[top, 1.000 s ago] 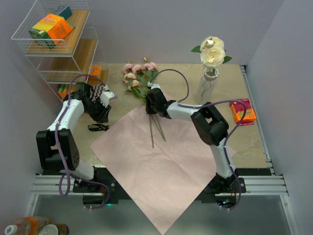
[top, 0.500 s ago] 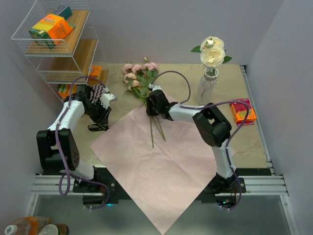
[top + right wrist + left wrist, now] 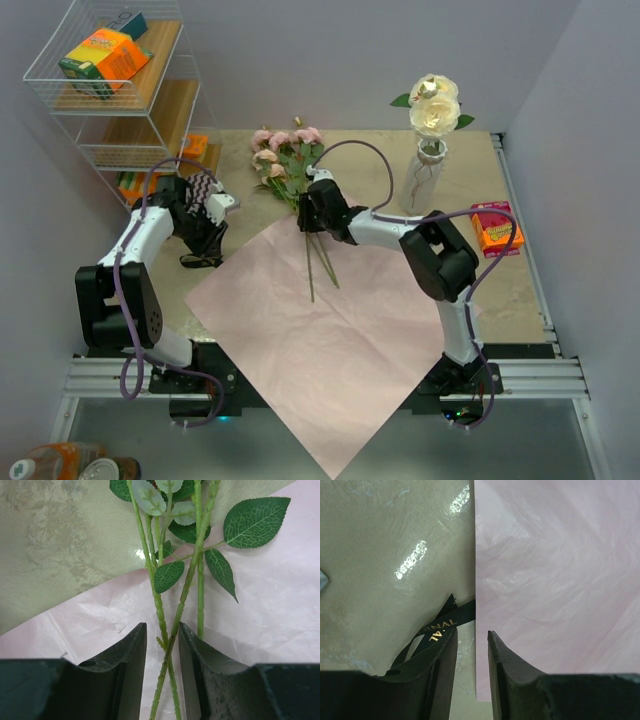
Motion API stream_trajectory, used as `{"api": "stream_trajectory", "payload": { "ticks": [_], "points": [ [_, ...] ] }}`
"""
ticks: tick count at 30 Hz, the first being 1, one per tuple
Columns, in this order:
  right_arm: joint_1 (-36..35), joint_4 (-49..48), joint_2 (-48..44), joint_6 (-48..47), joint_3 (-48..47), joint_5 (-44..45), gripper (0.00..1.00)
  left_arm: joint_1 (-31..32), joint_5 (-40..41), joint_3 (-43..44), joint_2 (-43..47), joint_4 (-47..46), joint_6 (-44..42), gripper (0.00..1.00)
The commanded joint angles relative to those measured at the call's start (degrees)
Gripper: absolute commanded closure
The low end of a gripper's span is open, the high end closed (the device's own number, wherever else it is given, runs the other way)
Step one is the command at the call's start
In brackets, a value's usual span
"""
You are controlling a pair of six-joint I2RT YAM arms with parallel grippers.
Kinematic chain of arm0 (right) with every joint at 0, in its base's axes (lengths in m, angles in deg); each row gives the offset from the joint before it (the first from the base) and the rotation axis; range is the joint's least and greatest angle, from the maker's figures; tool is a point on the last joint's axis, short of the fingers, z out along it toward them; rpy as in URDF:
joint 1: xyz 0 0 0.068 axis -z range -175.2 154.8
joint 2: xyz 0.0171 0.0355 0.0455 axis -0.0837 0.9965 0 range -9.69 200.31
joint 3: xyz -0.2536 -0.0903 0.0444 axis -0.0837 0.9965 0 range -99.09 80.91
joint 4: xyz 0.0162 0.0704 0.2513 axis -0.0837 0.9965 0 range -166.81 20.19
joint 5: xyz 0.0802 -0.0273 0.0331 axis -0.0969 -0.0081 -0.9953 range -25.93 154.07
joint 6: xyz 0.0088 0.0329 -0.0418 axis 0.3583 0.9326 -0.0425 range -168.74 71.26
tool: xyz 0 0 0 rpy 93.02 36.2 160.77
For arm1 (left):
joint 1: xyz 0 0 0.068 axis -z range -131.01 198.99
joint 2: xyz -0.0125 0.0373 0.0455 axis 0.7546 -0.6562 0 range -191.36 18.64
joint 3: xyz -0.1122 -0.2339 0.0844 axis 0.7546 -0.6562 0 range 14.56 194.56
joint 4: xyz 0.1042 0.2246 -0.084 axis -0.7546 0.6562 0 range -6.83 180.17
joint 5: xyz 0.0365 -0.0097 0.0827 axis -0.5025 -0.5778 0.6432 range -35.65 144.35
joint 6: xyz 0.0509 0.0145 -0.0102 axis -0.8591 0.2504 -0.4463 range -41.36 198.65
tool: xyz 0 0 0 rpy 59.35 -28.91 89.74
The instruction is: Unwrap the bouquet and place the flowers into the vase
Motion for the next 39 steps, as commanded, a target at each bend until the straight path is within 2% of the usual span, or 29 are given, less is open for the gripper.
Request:
{"api": "stream_trajectory", "payload": {
  "ticks": [1, 7, 22, 27, 35, 39],
  "points": [
    [1.3, -2.0, -1.2, 1.8, -2.3, 1.0, 0.67, -0.6, 0.0, -0.3, 1.7, -0.5, -1.4, 0.64],
    [2.1, -2.4, -0.2, 2.1, -3.6, 1.1, 0.72, -0.6, 0.1, -1.1, 1.6, -0.8, -1.5, 0.65],
    [2.0, -1.3, 1.9, 2.3, -4.1, 0.7, 0.73, -0.6, 0.6, -1.1, 1.9, -1.1, -1.7, 0.65],
    [2.0, -0.9, 2.3, 2.6, -3.8, 0.5, 0.72, -0.6, 0.7, -1.1, 2.0, -1.1, -1.7, 0.66],
    [2.1, -0.3, 4.9, 2.8, -5.0, 1.2, 0.64, -0.5, 1.2, -0.9, 2.5, -0.8, -1.8, 0.66],
    [2.1, 0.2, 5.9, 2.1, -6.3, 4.0, 0.66, -0.6, 1.2, -0.5, 2.3, -0.6, -1.8, 0.66]
  ]
}}
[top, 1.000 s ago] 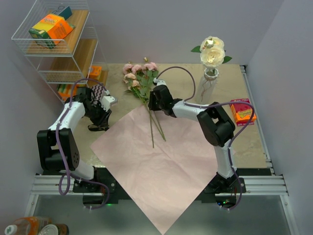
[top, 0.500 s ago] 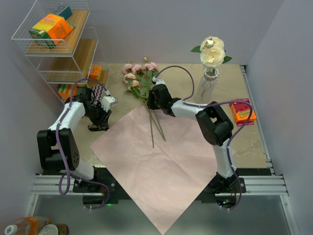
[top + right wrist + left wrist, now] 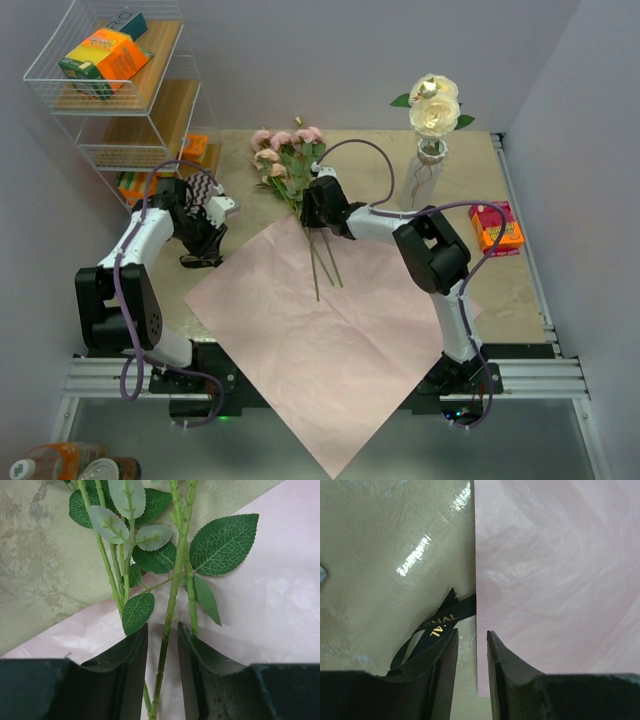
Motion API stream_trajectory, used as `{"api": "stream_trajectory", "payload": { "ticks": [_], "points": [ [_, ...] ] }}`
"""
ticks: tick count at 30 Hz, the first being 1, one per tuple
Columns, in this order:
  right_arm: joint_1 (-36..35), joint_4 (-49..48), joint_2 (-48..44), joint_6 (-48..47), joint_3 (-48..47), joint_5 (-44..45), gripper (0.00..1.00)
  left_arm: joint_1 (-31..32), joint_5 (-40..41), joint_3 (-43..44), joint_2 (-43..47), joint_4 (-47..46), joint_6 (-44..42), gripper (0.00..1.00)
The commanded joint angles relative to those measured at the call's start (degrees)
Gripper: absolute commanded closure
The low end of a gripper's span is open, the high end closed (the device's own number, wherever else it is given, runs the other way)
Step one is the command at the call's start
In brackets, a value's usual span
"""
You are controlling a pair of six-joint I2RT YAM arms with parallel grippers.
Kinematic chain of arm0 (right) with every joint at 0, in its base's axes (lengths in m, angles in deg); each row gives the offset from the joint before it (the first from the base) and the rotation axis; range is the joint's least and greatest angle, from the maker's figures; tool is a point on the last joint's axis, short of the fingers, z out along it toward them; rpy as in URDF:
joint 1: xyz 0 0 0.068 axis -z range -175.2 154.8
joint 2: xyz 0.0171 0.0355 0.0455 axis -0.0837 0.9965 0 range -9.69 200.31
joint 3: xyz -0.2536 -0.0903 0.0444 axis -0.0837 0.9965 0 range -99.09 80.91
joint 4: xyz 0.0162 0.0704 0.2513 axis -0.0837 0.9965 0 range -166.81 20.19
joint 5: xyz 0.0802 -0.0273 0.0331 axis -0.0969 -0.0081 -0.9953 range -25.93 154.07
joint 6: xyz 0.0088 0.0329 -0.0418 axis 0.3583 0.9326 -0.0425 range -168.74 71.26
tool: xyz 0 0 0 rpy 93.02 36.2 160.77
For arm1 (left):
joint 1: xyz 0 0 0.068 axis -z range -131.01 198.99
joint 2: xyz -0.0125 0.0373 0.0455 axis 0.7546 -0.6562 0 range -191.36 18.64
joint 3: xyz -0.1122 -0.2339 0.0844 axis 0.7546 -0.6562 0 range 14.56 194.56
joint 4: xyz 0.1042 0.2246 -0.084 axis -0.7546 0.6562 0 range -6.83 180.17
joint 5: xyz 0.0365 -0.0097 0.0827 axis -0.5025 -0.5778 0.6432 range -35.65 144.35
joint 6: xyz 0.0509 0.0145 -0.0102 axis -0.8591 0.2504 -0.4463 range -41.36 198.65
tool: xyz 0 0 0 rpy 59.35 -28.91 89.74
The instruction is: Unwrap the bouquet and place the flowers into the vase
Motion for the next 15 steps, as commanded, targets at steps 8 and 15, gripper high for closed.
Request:
{"api": "stream_trajectory", "payload": {
  "ticks": [8, 15],
  "points": [
    [-0.8, -1.7, 0.7, -1.1, -3.2, 7.0, 0.84, -0.5, -0.7, 1.7, 1.0, 0.3, -0.5, 0.66],
    [-1.4, -6.0, -9.2, -3.3, 0.8, 6.0, 1.00, -0.6, -0.7, 2.5, 1.5, 0.8, -0.4, 0.66]
  ]
}}
